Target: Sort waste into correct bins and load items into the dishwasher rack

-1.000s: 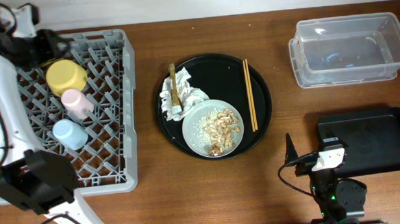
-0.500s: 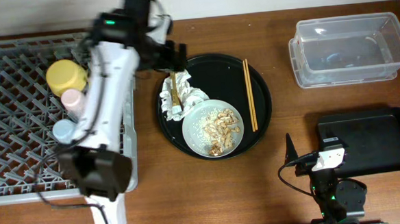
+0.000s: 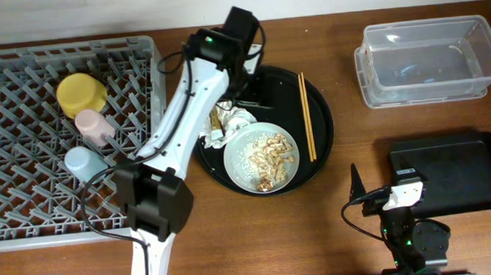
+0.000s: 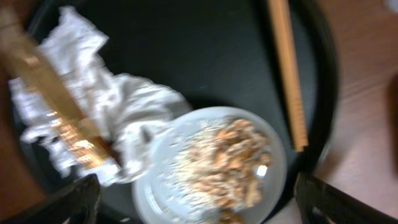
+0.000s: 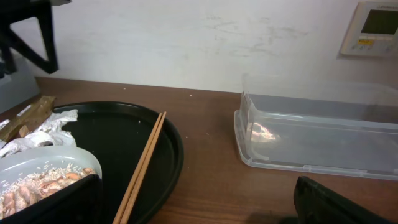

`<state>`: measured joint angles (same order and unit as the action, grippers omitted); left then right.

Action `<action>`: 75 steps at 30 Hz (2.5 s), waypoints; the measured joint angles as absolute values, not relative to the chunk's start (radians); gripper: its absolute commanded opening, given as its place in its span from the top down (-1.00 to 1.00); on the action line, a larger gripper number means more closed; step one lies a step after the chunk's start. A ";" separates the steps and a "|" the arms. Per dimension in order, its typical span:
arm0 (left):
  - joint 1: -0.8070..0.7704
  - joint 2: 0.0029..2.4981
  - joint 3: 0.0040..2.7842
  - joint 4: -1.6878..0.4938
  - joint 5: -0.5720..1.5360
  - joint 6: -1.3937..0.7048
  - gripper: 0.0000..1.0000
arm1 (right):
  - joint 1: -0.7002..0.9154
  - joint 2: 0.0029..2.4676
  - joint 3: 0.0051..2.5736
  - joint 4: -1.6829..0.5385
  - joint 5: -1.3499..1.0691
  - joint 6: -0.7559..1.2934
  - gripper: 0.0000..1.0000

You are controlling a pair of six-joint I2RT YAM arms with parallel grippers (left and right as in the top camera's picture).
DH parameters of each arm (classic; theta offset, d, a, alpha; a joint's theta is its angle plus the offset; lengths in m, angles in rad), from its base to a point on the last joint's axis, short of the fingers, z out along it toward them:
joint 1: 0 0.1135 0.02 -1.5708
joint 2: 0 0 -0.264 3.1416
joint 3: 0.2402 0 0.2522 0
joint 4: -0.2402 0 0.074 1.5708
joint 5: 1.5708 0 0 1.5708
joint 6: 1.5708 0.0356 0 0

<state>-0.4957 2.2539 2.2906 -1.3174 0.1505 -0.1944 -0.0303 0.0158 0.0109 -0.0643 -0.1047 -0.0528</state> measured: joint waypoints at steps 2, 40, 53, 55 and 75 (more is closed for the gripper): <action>-0.526 2.254 2.291 -1.282 0.165 -0.221 -0.52 | -0.030 0.016 0.010 -0.065 -0.105 -0.052 -0.97; -0.725 2.575 2.293 -0.904 -0.087 -0.476 0.07 | -0.030 0.016 0.010 -0.064 -0.104 -0.052 -0.97; -0.725 2.576 2.293 -0.909 -0.087 -0.479 0.22 | -0.030 0.016 0.011 -0.065 -0.104 -0.052 -0.97; -0.725 2.578 2.293 -0.919 -0.087 -0.489 0.23 | -0.030 0.016 0.011 -0.064 -0.104 -0.052 -0.97; -0.721 2.587 2.309 -0.968 -0.110 -0.513 0.99 | -0.030 0.016 0.010 -0.065 -0.104 -0.053 -0.97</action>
